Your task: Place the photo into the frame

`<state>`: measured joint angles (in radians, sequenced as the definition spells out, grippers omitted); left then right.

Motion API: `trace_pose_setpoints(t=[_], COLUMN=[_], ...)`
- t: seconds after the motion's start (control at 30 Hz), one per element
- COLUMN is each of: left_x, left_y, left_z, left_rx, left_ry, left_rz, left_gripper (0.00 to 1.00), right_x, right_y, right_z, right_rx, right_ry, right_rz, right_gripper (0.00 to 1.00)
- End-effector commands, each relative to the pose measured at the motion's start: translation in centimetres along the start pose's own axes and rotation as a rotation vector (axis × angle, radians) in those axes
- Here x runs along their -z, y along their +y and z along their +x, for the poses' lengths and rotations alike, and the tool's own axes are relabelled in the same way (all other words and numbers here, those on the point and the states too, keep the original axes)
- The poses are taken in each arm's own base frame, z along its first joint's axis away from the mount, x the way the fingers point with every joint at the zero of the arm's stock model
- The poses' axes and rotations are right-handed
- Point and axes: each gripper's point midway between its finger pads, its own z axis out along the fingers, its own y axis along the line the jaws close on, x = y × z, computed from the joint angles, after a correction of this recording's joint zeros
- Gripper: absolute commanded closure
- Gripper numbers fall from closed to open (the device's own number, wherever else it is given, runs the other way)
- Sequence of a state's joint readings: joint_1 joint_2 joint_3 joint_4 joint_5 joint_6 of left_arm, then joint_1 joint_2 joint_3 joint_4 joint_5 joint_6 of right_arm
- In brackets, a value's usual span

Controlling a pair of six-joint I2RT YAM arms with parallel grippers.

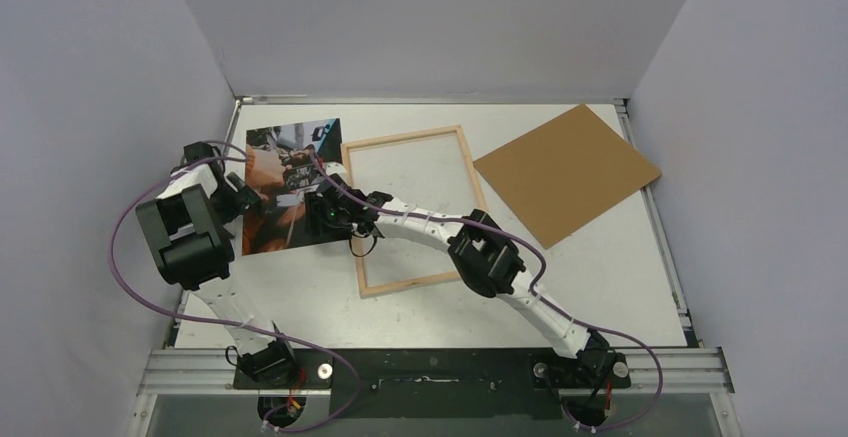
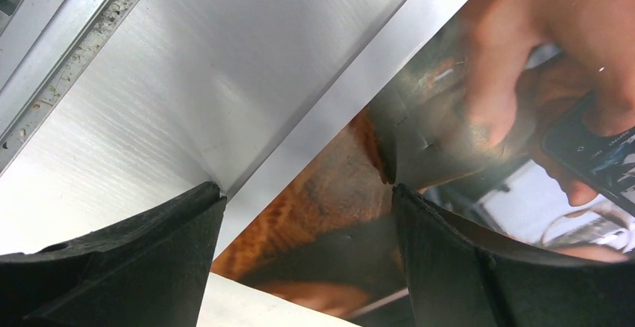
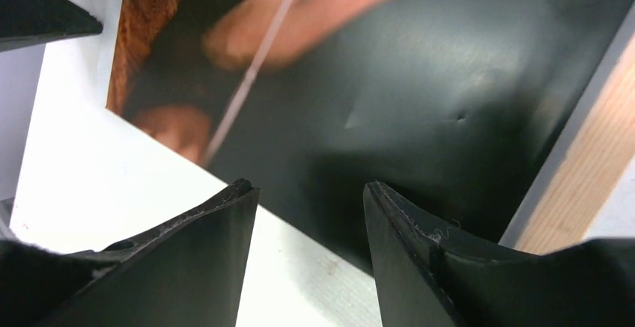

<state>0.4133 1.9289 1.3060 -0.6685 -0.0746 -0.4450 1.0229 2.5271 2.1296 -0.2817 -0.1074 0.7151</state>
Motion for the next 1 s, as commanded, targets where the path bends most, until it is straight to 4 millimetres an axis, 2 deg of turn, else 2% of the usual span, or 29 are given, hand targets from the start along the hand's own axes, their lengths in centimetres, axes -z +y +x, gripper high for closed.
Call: trace_pose_setpoints(t=[0.0, 0.13, 0.37, 0.57, 0.73, 0.97], left_x=[0.0, -0.4, 0.1, 1.0, 2.2, 5.6], left_y=[0.1, 1.0, -1.7, -2.1, -4.1, -6.7], left_z=[0.6, 0.8, 2.1, 2.6, 2.6, 1.6], left_rx=[0.051, 0.031, -0.002, -0.027, -0.014, 0.011], left_ry=[0.005, 0.010, 0.093, 0.135, 0.148, 0.118], left_rz=[0.010, -0.029, 0.138, 0.204, 0.353, 0.542], left_gripper=[0.19, 0.19, 0.20, 0.21, 0.21, 0.20], right_x=[-0.1, -0.6, -1.6, -2.5, -3.0, -2.6], right_y=[-1.1, -2.9, -4.2, -4.4, -4.7, -5.5], right_z=[-2.8, -1.7, 1.6, 5.9, 8.7, 9.4], right_rx=[0.069, 0.119, 0.178, 0.189, 0.176, 0.172], right_ry=[-0.092, -0.071, 0.013, 0.127, 0.203, 0.232], right_rz=[0.068, 0.128, 0.163, 0.146, 0.135, 0.156], right_gripper=[0.45, 0.45, 0.43, 0.40, 0.40, 0.38])
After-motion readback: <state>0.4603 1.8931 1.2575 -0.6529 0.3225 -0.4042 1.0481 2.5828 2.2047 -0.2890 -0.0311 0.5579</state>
